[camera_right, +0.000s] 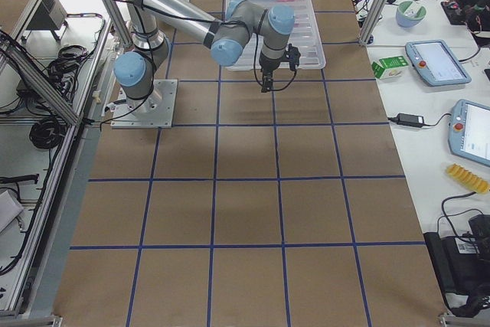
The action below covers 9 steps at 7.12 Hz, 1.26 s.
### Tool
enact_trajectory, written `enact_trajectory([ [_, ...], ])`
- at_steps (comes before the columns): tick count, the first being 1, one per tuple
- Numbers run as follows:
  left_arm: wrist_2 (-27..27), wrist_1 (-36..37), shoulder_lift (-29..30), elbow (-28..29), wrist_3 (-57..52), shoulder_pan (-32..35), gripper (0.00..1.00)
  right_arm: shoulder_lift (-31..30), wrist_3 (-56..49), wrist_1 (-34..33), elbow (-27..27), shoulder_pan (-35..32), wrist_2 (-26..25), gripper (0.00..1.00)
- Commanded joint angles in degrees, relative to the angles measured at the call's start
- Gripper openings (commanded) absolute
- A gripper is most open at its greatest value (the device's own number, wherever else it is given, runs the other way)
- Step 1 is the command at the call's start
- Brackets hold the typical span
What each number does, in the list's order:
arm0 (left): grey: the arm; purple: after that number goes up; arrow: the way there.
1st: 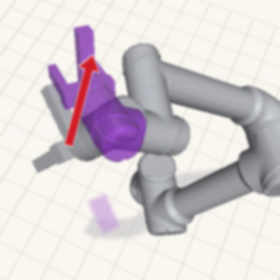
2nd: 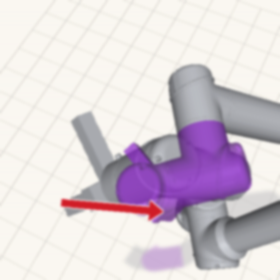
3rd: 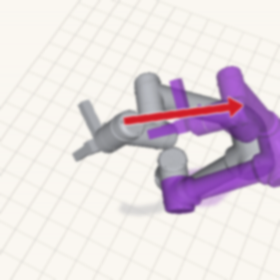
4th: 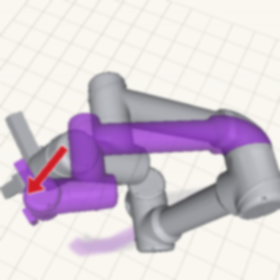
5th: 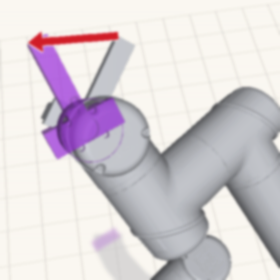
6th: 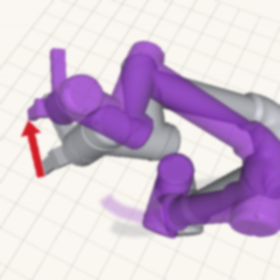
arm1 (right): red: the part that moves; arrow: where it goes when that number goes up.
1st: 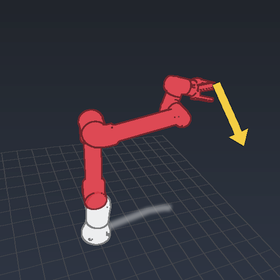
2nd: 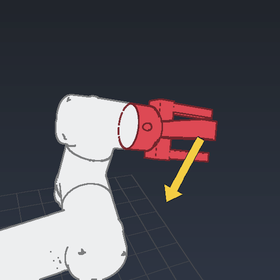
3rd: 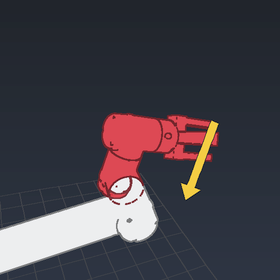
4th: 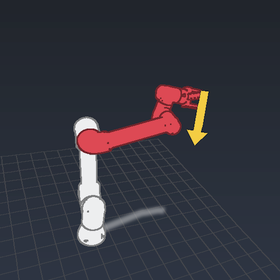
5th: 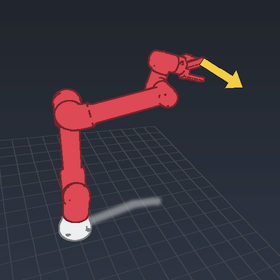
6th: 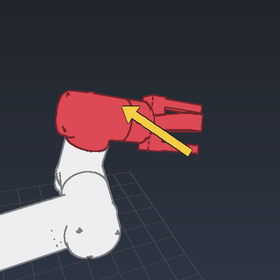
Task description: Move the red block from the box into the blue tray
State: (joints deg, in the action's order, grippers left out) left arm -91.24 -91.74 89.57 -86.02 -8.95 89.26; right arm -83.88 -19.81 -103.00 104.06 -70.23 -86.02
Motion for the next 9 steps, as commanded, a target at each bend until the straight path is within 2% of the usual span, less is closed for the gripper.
enact_trajectory([
  [1,0.01,0.07,-0.1,-0.29,0.25,-0.23,1.0,0.03,5.11,-0.44,-0.08,-5.51,0.42,1.0],
  [4,0.01,0.07,-0.1,-0.37,0.43,-0.14,1.0,0.12,10.66,-3.59,0.0,-12.8,0.33,1.0],
  [7,-0.08,0.07,-0.01,-0.46,0.52,-0.14,1.0,0.29,10.94,-3.52,-0.43,-13.53,0.24,1.0],
  [9,-0.08,0.42,0.08,-0.46,0.52,-0.14,1.0,-0.49,10.32,-3.26,-3.66,-13.35,-0.8,1.0],
])
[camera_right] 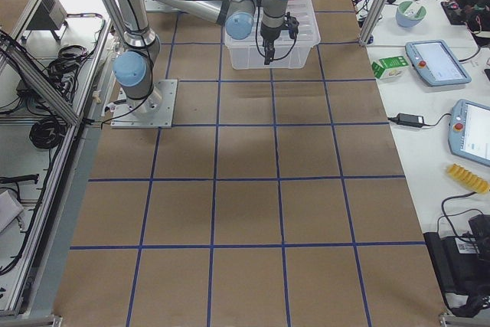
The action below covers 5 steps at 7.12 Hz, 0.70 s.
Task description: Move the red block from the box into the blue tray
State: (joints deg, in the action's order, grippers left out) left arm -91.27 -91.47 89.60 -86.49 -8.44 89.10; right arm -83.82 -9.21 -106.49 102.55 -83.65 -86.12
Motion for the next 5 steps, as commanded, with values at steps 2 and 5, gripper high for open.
enact_trajectory([
  [2,-0.14,0.06,-0.04,-0.08,0.0,0.02,1.0,-4.05,0.94,8.27,-9.7,-1.15,-0.19,1.0],
  [5,-0.05,0.15,-0.04,-0.08,0.27,0.02,1.0,-2.33,6.83,17.53,-20.62,-7.75,-1.15,1.0],
])
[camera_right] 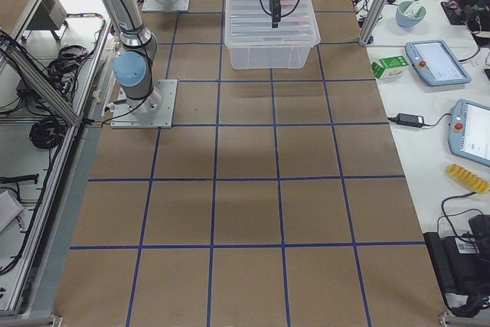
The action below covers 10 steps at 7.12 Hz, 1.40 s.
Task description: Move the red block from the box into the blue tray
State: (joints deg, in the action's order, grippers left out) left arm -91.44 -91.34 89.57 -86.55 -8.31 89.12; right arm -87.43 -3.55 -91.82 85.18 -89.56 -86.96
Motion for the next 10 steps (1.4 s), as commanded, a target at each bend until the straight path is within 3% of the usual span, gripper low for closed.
enact_trajectory([
  [1,0.03,-0.06,-0.01,-0.03,0.14,0.09,1.0,1.3,1.26,3.14,-3.61,-1.85,-1.01,1.0],
  [10,0.12,-1.12,1.13,0.41,4.36,0.35,1.0,1.21,1.17,3.84,-3.53,-1.85,-2.6,1.0],
])
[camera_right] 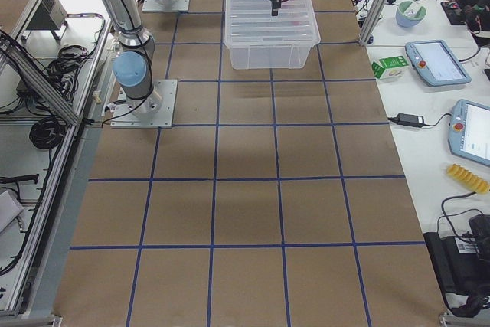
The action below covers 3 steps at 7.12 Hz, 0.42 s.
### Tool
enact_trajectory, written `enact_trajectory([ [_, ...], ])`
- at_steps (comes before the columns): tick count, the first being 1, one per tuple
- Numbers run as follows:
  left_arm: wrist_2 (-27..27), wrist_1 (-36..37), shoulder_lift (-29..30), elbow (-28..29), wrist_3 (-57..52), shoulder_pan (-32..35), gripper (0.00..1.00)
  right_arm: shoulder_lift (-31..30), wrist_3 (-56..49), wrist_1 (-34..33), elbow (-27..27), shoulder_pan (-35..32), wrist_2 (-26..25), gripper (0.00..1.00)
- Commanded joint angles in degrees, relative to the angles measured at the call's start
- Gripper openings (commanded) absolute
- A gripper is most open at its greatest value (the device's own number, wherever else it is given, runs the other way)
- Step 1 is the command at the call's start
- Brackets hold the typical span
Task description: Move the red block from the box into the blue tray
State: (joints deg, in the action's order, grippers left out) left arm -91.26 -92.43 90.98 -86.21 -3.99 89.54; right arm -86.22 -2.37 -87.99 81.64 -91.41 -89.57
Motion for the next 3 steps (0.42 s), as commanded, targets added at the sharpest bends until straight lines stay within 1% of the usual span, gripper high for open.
enact_trajectory([
  [1,0.03,-0.03,-0.27,-0.01,0.04,0.02,1.0,0.0,0.0,0.1,0.01,0.0,0.01,1.0],
  [3,0.03,-0.03,-0.54,-0.27,0.04,0.02,1.0,0.0,0.0,0.1,0.1,0.0,0.01,1.0],
])
